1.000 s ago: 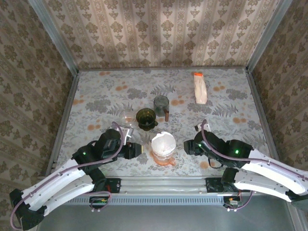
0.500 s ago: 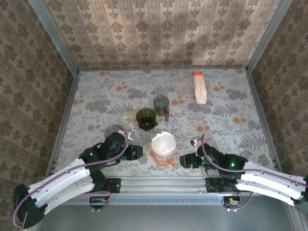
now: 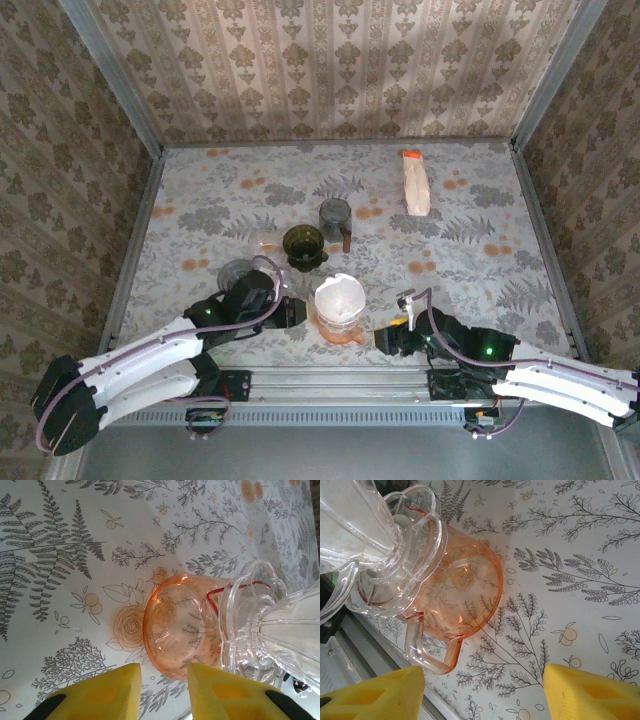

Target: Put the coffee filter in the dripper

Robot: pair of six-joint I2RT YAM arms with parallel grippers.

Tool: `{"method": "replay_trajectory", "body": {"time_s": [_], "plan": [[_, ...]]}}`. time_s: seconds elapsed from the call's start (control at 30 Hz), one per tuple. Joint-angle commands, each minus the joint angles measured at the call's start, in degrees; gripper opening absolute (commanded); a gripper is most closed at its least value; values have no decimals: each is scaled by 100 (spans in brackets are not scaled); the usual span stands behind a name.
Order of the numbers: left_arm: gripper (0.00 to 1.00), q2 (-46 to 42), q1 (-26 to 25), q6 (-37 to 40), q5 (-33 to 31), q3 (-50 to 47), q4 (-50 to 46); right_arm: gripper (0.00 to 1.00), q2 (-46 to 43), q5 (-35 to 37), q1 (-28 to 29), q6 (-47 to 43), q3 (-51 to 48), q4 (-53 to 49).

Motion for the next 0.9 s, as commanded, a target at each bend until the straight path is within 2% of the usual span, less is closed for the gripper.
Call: {"method": "replay_trajectory", "body": {"time_s": [0.0, 0.5, 0.87], "plan": [[31, 106, -50, -83, 96, -37, 259, 65, -63, 137, 75, -40, -110, 14], [29, 697, -233, -228, 170, -20, 685, 62, 75, 48, 273, -97, -189, 213], [30, 705, -235, -280, 150, 15, 544, 64, 746, -64, 521, -515, -413, 1477]]}}
